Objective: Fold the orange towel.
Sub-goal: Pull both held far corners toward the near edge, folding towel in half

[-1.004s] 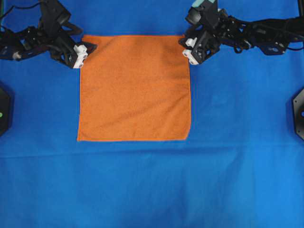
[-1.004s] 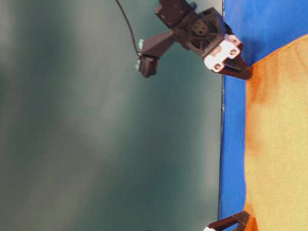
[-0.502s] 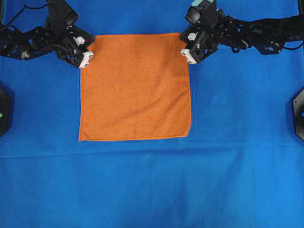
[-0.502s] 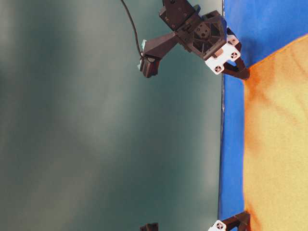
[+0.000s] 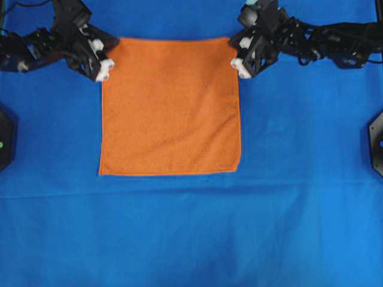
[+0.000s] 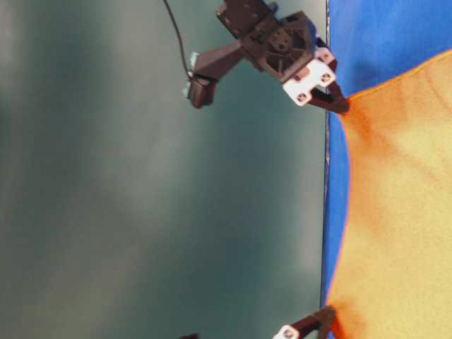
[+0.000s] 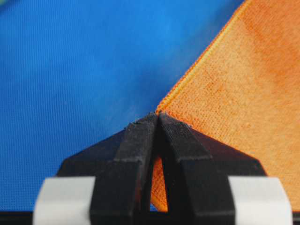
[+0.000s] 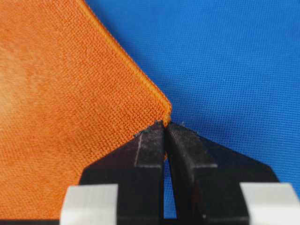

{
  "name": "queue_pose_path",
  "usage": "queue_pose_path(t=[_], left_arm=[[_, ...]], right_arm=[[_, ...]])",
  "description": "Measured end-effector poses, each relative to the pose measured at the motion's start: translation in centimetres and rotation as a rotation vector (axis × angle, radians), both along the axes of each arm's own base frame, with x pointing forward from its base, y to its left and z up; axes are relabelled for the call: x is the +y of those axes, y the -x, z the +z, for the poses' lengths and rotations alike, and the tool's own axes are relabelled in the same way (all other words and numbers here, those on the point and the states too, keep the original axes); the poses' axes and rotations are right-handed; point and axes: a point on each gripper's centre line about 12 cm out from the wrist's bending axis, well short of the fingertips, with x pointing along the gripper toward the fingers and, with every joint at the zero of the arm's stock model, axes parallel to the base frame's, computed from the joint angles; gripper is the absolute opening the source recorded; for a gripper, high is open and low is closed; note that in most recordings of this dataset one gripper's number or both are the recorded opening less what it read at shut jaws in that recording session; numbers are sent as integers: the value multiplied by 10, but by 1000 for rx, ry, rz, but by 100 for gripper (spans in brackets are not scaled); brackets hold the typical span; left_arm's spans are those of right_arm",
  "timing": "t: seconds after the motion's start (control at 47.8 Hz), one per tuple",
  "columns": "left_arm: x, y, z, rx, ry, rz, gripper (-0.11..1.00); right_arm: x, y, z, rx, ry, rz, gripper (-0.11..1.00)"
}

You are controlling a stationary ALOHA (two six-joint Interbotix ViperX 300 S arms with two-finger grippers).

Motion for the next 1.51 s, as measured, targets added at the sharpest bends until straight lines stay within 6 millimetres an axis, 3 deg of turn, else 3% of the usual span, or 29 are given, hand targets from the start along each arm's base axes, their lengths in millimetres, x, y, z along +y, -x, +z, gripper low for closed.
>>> queue_pose_path(t=[0.146, 0.418, 0.816, 1.192, 1.338, 1.506], left_arm=[[-7, 0, 7, -3, -1, -19, 1], [-35, -4, 4, 74, 50, -107, 1], [-122, -7, 4, 227, 135, -379, 1], [-204, -6, 11, 197, 240, -553, 1], [-222, -4, 8, 207, 266, -591, 1], [-222, -5, 1, 232, 272, -585, 1]], right_arm=[[5, 2, 5, -8, 4, 8, 1], [24, -6, 7, -4, -2, 60, 1], [116, -10, 15, 58, -72, 266, 1], [202, -2, 17, 49, -174, 413, 1], [218, -1, 18, 46, -198, 440, 1], [218, -1, 17, 47, -204, 435, 1]])
